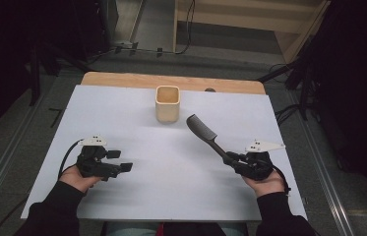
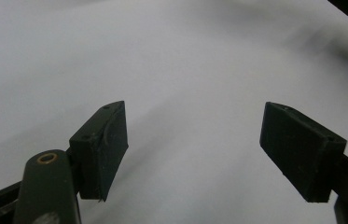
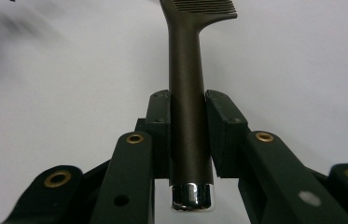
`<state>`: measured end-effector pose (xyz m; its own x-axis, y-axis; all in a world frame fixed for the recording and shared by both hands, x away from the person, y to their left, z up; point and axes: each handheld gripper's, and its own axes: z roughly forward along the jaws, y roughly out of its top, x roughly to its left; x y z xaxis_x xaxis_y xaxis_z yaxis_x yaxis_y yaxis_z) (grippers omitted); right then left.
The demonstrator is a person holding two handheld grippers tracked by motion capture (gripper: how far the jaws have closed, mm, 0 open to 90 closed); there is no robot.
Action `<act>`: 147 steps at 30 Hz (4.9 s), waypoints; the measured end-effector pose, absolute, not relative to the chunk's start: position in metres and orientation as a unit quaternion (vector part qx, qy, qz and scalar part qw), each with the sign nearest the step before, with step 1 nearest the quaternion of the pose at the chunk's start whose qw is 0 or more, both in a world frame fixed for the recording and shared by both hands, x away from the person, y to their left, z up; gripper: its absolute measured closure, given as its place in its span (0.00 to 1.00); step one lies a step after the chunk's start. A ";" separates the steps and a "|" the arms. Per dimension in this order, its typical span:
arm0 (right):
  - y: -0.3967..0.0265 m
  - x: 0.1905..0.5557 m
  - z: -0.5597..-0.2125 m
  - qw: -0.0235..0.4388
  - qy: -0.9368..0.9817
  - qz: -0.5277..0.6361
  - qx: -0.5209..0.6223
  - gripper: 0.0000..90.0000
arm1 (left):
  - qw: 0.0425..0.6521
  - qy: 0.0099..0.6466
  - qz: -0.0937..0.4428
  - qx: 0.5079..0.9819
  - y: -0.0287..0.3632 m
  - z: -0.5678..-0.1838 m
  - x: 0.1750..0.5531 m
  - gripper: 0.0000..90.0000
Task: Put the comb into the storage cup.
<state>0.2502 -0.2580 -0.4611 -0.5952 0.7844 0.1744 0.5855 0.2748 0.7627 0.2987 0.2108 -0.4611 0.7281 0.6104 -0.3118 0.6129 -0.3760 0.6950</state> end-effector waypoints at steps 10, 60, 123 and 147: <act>-0.249 0.255 -0.459 0.101 0.783 0.428 0.440 0.78 | 0.425 0.381 0.000 0.821 0.210 -0.457 0.296 0.27; -0.193 0.235 -0.464 0.250 0.662 0.441 0.552 0.78 | 0.449 0.362 -0.063 0.815 0.108 -0.418 0.346 0.29; -0.149 0.240 -0.487 0.317 0.588 0.478 0.571 0.78 | 0.446 0.401 -0.023 0.800 0.008 -0.411 0.369 0.33; -0.144 0.242 -0.485 0.320 0.577 0.488 0.571 0.78 | 0.438 0.432 -0.035 0.787 -0.020 -0.421 0.371 0.43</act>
